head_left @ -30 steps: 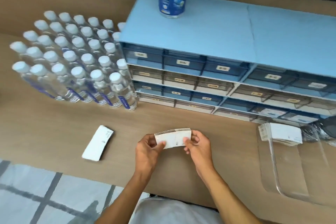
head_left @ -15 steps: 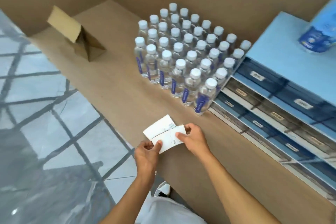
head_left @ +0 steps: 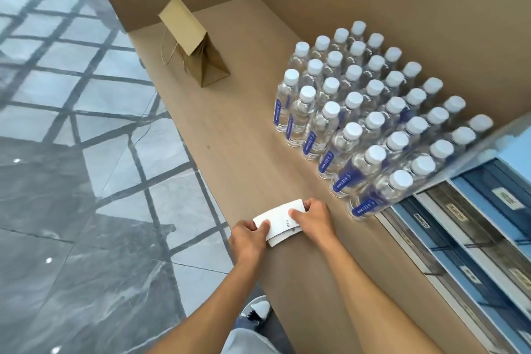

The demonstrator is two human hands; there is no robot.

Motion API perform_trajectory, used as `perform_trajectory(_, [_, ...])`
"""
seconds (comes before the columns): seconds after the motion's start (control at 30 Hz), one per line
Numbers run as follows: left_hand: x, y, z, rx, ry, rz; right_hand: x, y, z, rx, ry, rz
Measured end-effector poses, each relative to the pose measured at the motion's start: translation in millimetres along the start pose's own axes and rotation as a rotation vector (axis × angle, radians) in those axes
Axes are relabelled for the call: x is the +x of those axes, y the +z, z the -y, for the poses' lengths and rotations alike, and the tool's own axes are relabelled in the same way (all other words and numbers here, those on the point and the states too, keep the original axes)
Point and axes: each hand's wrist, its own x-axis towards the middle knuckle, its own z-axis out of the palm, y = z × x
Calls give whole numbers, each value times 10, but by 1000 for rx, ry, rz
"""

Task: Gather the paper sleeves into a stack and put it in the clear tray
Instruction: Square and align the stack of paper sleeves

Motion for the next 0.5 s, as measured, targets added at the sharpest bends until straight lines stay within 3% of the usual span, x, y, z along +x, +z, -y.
perform_trajectory(0.2, [49, 36, 3, 35, -18, 22, 47, 6, -24, -6, -4, -34])
perform_trajectory(0.5, [166, -37, -43, -76, -116, 276, -1, -102, -162, 495, 164, 128])
